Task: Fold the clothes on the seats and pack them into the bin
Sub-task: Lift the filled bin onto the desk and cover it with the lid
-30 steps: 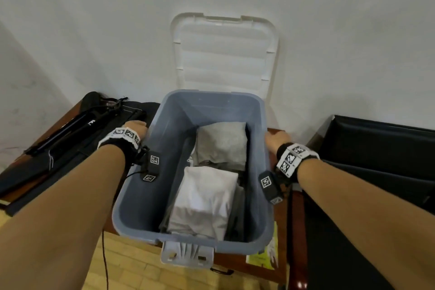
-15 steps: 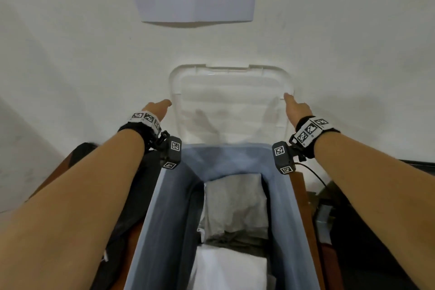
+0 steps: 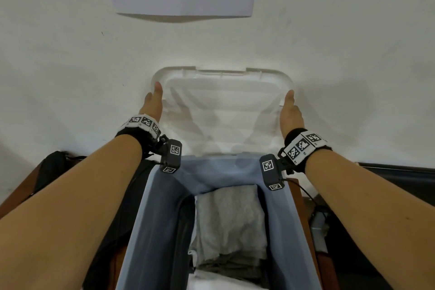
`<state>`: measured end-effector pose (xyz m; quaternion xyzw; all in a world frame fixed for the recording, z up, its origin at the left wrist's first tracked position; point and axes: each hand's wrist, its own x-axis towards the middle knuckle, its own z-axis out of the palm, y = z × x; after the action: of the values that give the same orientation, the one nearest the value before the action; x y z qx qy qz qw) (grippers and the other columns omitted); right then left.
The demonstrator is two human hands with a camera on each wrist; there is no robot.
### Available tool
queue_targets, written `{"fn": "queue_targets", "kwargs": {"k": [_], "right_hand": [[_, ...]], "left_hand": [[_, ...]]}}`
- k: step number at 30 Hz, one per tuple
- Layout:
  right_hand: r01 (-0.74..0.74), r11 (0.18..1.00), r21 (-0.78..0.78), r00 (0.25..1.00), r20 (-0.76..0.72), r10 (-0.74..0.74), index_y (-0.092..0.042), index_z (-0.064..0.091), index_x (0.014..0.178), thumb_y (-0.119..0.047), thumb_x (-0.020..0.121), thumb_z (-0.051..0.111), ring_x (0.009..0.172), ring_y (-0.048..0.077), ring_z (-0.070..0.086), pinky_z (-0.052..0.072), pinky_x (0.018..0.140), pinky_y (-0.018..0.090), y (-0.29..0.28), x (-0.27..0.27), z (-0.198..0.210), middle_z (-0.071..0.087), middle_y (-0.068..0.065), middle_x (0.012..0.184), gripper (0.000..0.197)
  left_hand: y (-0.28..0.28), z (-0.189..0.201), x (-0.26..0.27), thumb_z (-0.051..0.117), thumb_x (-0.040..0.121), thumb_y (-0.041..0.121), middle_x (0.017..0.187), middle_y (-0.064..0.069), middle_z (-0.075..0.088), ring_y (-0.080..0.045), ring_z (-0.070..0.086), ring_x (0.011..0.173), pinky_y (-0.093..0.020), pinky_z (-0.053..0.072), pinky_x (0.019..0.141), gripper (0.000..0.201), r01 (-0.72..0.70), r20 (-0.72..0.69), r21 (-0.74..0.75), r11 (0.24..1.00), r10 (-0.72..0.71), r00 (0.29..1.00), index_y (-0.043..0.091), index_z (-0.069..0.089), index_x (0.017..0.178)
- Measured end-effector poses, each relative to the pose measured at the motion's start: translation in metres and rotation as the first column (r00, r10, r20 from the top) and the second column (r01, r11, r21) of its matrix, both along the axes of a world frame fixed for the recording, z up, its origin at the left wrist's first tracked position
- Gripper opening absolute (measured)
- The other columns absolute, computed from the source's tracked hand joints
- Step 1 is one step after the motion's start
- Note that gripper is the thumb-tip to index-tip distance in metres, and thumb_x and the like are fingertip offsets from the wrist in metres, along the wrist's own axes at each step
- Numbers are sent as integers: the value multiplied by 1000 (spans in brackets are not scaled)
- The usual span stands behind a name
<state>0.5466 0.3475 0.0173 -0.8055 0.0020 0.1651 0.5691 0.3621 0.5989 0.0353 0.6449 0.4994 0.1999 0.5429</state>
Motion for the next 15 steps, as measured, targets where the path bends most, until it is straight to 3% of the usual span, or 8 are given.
{"fn": "queue_targets", "kwargs": {"k": [7, 9, 11, 13, 15], "right_hand": [[-31, 993, 116, 999, 32, 27, -10, 30, 151, -64, 98, 12, 143, 28, 31, 22, 116, 37, -32, -12, 23, 32, 12, 156, 78], [-56, 986, 156, 998, 29, 52, -11, 33, 150, -63, 99, 14, 141, 27, 34, 24, 115, 37, -45, -19, 34, 36, 12, 154, 76], [-86, 971, 224, 996, 22, 83, -13, 31, 151, -64, 98, 16, 142, 27, 33, 23, 117, 38, -60, -31, 49, 34, 10, 155, 75], [-119, 950, 288, 993, 35, 113, -15, 28, 152, -67, 97, 18, 144, 26, 31, 22, 118, 38, -75, -43, 67, 31, 9, 157, 77], [-124, 932, 342, 992, 48, 114, -16, 29, 152, -69, 95, 19, 144, 26, 30, 22, 118, 38, -90, -52, 84, 31, 9, 157, 79]], "left_hand": [[-15, 37, -26, 14, 37, 103, 143, -11, 47, -34, 47, 126, -52, 33, 109, 137, -5, -12, 62, 998, 5, 1000, 22, 35, 146], [-20, 44, -39, 18, 30, 107, 143, -11, 48, -32, 46, 128, -50, 31, 111, 144, -33, -12, 42, 999, 34, 999, 21, 42, 143], [-30, 52, -53, 27, 21, 107, 135, -13, 54, -31, 51, 119, -48, 34, 110, 148, -80, 34, 12, 997, 80, 996, 20, 47, 139], [-56, 72, -69, 32, 24, 106, 123, -11, 59, -28, 55, 109, -45, 39, 106, 143, -130, 77, 18, 991, 128, 989, 19, 52, 135], [-88, 98, -83, 33, 42, 102, 120, -8, 59, -26, 57, 106, -44, 41, 105, 127, -151, 132, 41, 988, 144, 981, 17, 53, 134]]}}
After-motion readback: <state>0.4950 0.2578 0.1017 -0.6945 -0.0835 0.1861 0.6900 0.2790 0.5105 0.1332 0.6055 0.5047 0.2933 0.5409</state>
